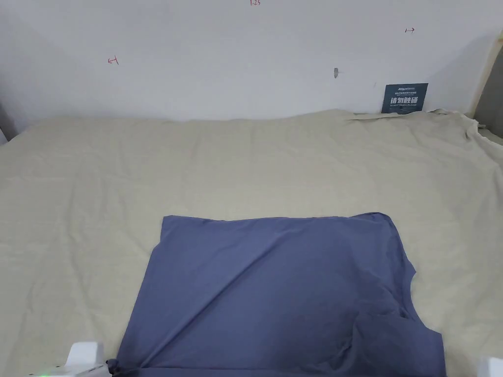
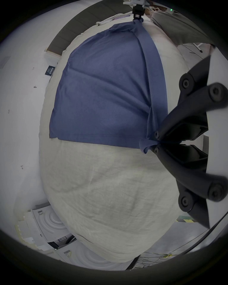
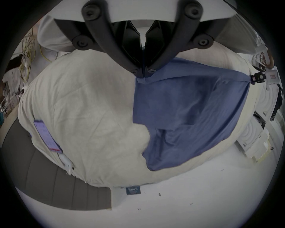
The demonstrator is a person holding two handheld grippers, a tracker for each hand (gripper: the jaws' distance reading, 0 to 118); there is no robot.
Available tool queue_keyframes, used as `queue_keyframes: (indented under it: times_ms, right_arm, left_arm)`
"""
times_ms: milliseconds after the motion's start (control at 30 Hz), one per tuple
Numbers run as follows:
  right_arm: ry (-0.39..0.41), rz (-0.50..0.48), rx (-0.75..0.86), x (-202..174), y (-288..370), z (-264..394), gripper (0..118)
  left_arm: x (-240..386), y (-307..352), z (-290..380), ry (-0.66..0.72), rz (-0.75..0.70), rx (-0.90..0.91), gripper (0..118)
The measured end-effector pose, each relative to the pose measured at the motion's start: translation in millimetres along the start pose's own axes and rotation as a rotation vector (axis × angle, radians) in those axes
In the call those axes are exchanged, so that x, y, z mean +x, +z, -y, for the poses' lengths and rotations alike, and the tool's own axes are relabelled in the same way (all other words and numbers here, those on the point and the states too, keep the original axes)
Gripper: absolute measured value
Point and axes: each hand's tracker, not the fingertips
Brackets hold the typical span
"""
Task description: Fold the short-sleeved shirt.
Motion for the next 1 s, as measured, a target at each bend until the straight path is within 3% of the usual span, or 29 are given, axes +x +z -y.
queue_keyframes:
  times_ms: [67, 133, 167, 200, 267, 300, 333, 700, 767, 833, 867, 933, 1000]
  right_arm:
    - [-0.01, 0.009, -0.026, -0.3, -5.4, 1.3, 1]
    - [-0.004, 0.013, -0.025, -4.7, -3.0, 3.5, 3]
    - [0.002, 0.017, -0.025, -7.2, -0.6, 3.3, 10]
    - [0.008, 0.018, -0.026, -8.8, 2.2, 1.5, 28]
    - [0.019, 0.025, -0.015, -17.4, 14.7, -1.7, 70]
    - [0.022, 0.026, -0.001, -20.3, 20.9, -4.4, 90]
    - [0.028, 0.027, 0.023, -22.7, 27.1, -8.3, 95]
    - [0.071, -0.006, 0.333, -48.4, 100.1, -59.5, 96]
    - [0.1, -0.009, 0.372, -54.7, 107.6, -62.8, 95]
    - [0.124, -0.003, 0.418, -63.5, 114.3, -63.3, 92]
    - [0.128, 0.002, 0.429, -66.5, 116.1, -62.7, 85]
    - [0.135, 0.005, 0.462, -72.4, 120.3, -60.7, 48]
    - [0.146, 0.017, 0.479, -77.6, 122.0, -59.0, 4]
  left_arm:
    - [4.1, 2.9, 0.8, 0.013, -0.011, 0.004, 7]
    - [7.2, 5.1, -1.1, 0.01, -0.02, 0.006, 22]
    - [8.6, 5.5, -2.5, 0.009, -0.028, -0.001, 36]
    - [9.4, 7.2, -3.6, 0.005, -0.034, -0.004, 63]
    - [12.7, 11.9, -6.0, -0.005, -0.055, -0.003, 98]
    - [14.3, 14.6, -7.7, -0.006, -0.066, 0.004, 110]
    - [15.2, 19.0, -10.4, -0.001, -0.073, 0.013, 112]
    - [28.0, 80.3, -48.0, 0.001, -0.054, 0.261, 112]
    - [33.1, 87.1, -52.6, -0.024, -0.054, 0.285, 109]
    - [37.2, 92.5, -53.2, -0.027, -0.056, 0.337, 96]
    - [37.6, 93.4, -53.9, -0.025, -0.049, 0.352, 83]
    - [39.2, 97.8, -53.6, -0.017, -0.019, 0.38, 41]
    - [39.8, 101.2, -53.1, 0.011, 0.021, 0.403, 10]
